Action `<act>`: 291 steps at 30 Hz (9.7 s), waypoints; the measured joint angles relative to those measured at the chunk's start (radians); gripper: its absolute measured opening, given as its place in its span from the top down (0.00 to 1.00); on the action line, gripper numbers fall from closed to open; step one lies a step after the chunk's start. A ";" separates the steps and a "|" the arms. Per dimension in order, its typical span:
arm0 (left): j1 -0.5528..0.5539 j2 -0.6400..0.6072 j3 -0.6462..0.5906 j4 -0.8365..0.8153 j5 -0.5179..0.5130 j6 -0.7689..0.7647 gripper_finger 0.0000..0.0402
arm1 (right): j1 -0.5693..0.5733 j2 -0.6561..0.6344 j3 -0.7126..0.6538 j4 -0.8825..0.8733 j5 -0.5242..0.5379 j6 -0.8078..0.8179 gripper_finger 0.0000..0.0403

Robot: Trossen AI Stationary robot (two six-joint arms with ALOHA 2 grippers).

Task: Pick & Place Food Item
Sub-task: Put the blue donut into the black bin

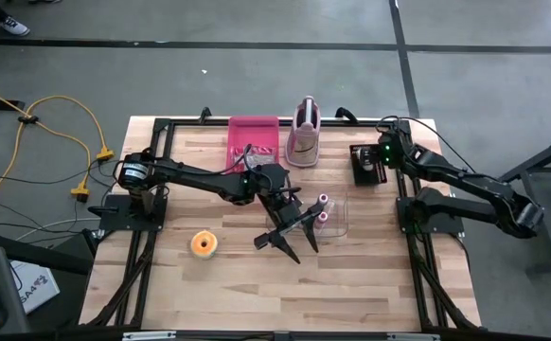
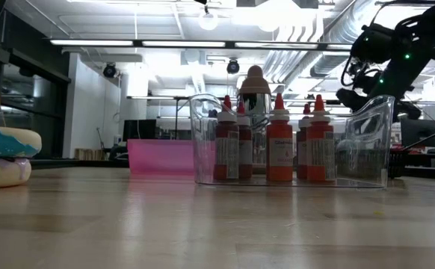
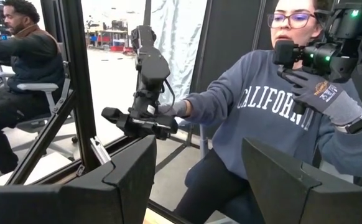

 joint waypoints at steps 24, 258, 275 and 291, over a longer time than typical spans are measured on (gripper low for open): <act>-0.009 0.000 0.000 -0.018 0.022 -0.080 0.43 | 0.001 -0.040 0.001 0.347 -0.476 -0.037 0.59; 0.205 0.026 -0.265 0.422 -0.043 -0.328 0.68 | 0.483 -0.233 0.000 0.253 -0.994 -0.003 0.60; 0.233 0.026 -0.265 0.396 -0.002 -0.328 0.68 | 0.483 -0.233 0.000 0.258 -0.741 -0.004 0.60; 0.223 0.026 -0.265 0.448 0.002 -0.327 0.68 | 0.483 -0.230 0.000 0.342 -0.614 0.122 0.60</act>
